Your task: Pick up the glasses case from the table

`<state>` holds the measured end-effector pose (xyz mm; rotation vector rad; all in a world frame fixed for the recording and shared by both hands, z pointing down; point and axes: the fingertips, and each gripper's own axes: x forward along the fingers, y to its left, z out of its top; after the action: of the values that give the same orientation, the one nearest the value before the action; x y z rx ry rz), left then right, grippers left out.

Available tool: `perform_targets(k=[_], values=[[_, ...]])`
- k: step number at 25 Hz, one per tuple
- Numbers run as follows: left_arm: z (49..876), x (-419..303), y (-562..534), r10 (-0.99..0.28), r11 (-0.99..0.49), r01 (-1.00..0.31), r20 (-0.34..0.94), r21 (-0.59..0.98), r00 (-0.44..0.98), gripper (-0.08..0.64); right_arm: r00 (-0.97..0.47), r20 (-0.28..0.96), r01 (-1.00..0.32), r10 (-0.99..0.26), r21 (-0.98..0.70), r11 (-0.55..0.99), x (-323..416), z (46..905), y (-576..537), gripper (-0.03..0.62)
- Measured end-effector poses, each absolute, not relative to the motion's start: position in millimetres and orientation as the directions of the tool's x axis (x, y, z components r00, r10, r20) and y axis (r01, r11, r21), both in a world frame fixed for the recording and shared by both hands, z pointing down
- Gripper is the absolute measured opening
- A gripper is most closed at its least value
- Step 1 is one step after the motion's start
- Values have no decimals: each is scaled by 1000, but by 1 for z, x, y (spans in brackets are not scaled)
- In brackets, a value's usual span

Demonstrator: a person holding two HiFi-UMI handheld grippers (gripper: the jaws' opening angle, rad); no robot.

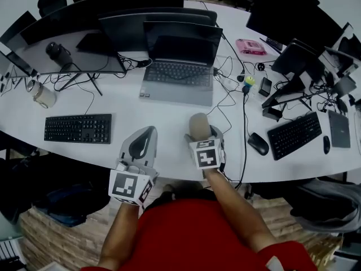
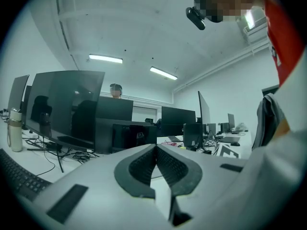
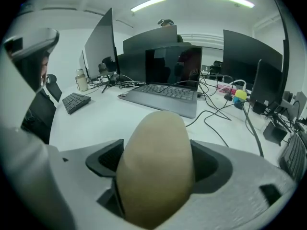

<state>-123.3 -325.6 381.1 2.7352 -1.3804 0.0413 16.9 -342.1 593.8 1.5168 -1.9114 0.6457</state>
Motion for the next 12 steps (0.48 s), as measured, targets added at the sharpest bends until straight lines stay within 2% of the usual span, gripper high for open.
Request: perform_targets(k=[7,12], values=[[381,-131,-326,-800,-594,-802,53,66,597,11,-178,716,-966,-675,5,260,13,593,-343,407],[376,-129,-323,-799,-597,-800,40,63,600,11,-219,646,-965,-731,-32,261,16,561,-341,402]])
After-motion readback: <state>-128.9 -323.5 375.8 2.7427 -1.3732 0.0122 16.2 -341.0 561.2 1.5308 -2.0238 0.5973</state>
